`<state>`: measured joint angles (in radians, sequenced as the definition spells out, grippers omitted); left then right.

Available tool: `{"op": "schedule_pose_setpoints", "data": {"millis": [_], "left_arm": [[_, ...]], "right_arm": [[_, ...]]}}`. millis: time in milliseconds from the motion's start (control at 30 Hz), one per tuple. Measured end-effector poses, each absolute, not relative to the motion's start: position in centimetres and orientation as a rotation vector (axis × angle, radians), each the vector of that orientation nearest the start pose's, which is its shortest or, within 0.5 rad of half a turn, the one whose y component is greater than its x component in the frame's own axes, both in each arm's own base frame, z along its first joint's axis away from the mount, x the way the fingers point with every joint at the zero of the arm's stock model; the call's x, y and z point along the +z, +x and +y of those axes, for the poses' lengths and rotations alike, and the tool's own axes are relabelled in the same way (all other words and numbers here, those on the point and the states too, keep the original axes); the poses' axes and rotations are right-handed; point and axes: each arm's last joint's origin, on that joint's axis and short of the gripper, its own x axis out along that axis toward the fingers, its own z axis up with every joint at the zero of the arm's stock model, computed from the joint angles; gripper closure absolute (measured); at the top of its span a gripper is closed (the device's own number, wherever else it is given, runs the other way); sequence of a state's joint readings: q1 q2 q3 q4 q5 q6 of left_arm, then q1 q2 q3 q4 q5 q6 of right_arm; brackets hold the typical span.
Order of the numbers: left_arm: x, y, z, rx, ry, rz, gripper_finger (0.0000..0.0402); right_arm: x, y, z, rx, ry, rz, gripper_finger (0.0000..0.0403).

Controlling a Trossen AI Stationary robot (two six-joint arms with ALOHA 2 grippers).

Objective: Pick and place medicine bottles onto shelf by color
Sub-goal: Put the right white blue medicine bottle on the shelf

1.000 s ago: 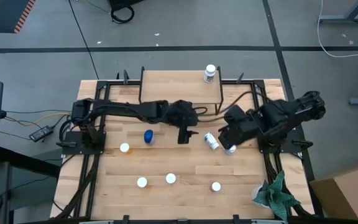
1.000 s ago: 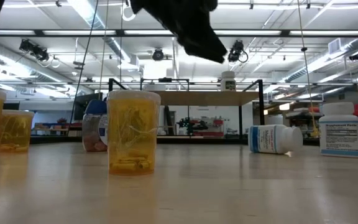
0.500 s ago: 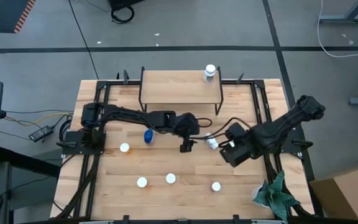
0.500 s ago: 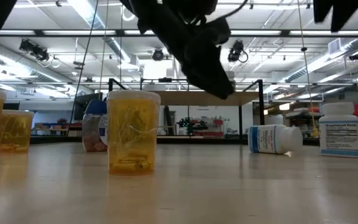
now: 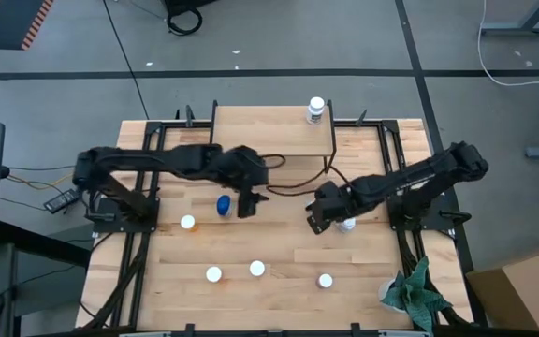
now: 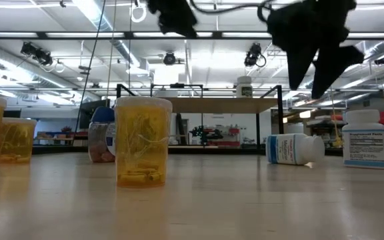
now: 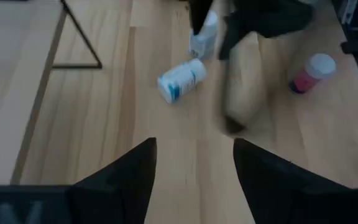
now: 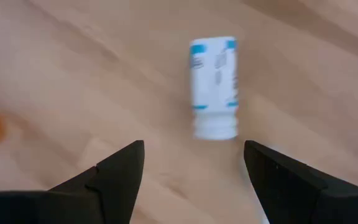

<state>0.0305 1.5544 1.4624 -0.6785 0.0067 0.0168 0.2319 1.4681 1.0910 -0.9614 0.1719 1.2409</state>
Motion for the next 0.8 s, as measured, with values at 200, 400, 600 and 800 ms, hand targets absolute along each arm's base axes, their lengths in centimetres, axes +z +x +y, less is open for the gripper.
{"op": "schedule_pose_setpoints", "data": {"millis": [200, 400, 600, 800], "left_arm": [[36.4, 29.9, 1.9, 0.059, -0.029, 0.756, 0.0184], [37.8, 28.1, 2.2, 0.109, -0.103, 0.722, 0.0193], [38.2, 27.3, 1.9, 0.12, -0.129, 0.72, 0.0201], [38.3, 27.2, 1.9, 0.123, -0.134, 0.724, 0.0203]], "right_arm": [[21.6, 26.0, 3.2, -0.66, 0.759, 1.187, 0.0118], [18.9, 25.3, 2.6, -0.631, 0.83, 1.222, 0.0115], [19.6, 25.7, 2.6, -0.594, 0.822, 1.217, 0.0098], [24.2, 26.8, 3.5, -0.496, 0.786, 1.24, 0.0089]]}}
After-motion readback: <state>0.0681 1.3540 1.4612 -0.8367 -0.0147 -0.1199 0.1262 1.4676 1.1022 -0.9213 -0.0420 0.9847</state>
